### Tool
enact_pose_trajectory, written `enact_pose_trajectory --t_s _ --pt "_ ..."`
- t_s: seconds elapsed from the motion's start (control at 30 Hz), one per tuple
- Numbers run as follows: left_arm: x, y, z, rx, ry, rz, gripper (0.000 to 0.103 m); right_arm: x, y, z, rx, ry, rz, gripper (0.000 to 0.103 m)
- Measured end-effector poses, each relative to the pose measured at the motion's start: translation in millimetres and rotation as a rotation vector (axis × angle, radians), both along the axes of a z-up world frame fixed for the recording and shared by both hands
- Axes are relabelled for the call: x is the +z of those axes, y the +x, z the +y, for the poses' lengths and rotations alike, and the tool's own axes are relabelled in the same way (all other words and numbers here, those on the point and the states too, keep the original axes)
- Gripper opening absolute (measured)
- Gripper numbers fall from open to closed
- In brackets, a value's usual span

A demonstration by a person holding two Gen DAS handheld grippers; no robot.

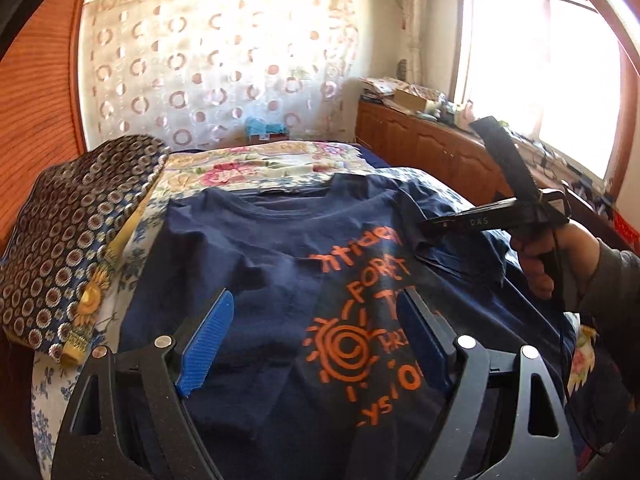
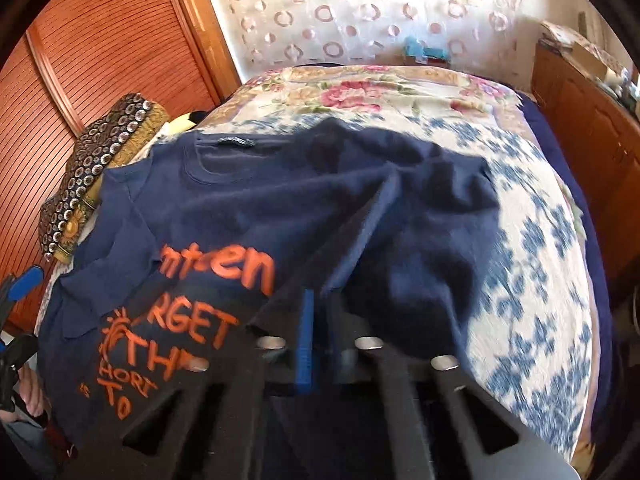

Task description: Fold small clothes

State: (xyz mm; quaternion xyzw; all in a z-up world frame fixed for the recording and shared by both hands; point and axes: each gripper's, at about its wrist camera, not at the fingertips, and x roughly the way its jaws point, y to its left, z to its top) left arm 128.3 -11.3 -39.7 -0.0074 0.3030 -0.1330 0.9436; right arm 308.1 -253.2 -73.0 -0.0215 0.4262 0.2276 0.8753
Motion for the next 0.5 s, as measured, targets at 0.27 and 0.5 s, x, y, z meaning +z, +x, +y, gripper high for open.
enact_pose_trajectory --t_s 0.27,0.5 --pt "-6 7 25 0.068 0.002 0.005 0.084 27 19 41 0.135 0.147 -0.017 0.032" --pt "-10 12 39 0.051 0.006 0.027 0.084 26 7 22 0.042 0.083 -0.090 0.054"
